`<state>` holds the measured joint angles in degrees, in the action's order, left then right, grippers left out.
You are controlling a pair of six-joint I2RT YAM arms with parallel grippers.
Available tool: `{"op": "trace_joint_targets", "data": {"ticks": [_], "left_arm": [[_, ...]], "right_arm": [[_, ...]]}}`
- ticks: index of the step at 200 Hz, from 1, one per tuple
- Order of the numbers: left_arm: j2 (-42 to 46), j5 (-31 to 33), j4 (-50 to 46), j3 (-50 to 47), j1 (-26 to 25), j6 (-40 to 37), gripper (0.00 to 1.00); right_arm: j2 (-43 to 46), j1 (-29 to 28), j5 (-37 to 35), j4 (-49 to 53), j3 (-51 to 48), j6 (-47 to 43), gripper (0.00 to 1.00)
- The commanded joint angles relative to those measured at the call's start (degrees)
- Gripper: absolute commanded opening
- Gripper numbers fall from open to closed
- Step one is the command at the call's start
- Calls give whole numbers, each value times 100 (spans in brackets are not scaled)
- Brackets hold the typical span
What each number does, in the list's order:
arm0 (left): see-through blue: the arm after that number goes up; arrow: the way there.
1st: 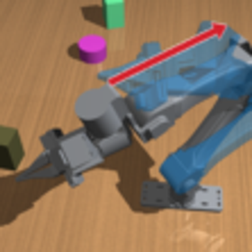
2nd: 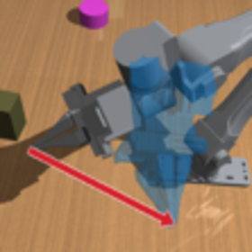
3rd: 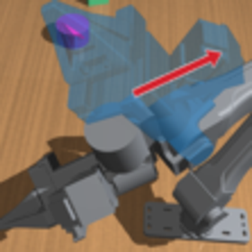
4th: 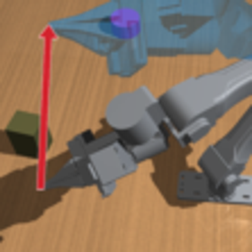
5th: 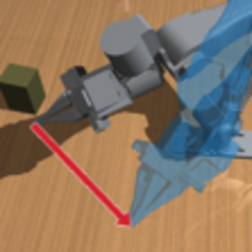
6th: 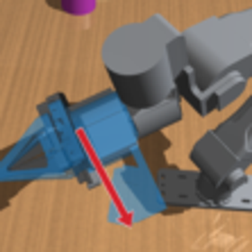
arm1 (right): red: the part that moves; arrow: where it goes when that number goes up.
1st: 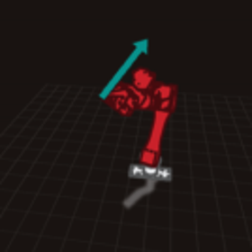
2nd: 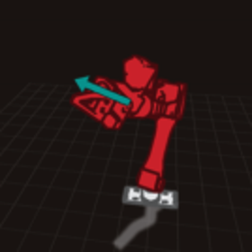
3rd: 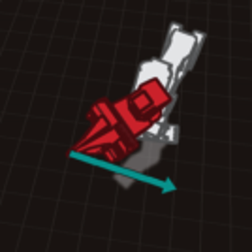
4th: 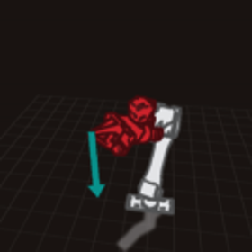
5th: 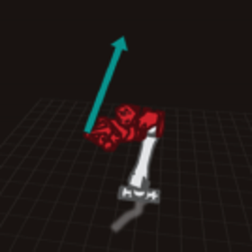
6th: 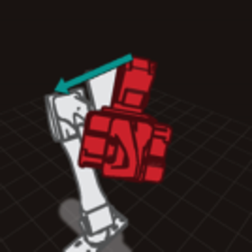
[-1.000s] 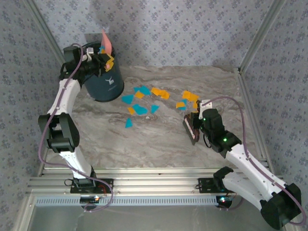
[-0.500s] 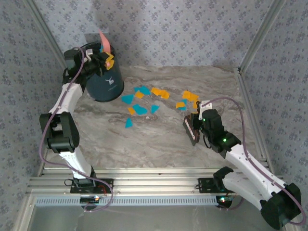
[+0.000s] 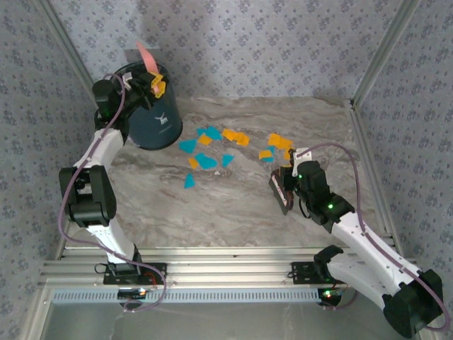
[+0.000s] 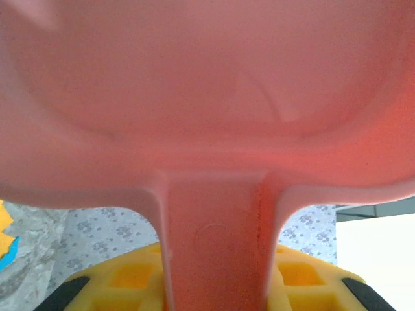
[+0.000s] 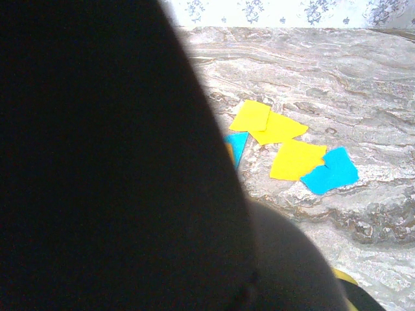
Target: Sweep away the paper scraps from the table
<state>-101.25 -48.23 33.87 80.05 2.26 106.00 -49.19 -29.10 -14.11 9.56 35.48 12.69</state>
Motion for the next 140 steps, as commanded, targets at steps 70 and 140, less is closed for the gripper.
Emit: {"op": "trace_joint_targets", "data": {"ticks": [70,140], "left_arm": [[262,88,985,-96,19,606,0],[799,-264,-1967,553,15,-2039,0]], "right_arm": [[27,24,23,-74,-33,119,0],[102,30,100,-157,-92,151,0]]}}
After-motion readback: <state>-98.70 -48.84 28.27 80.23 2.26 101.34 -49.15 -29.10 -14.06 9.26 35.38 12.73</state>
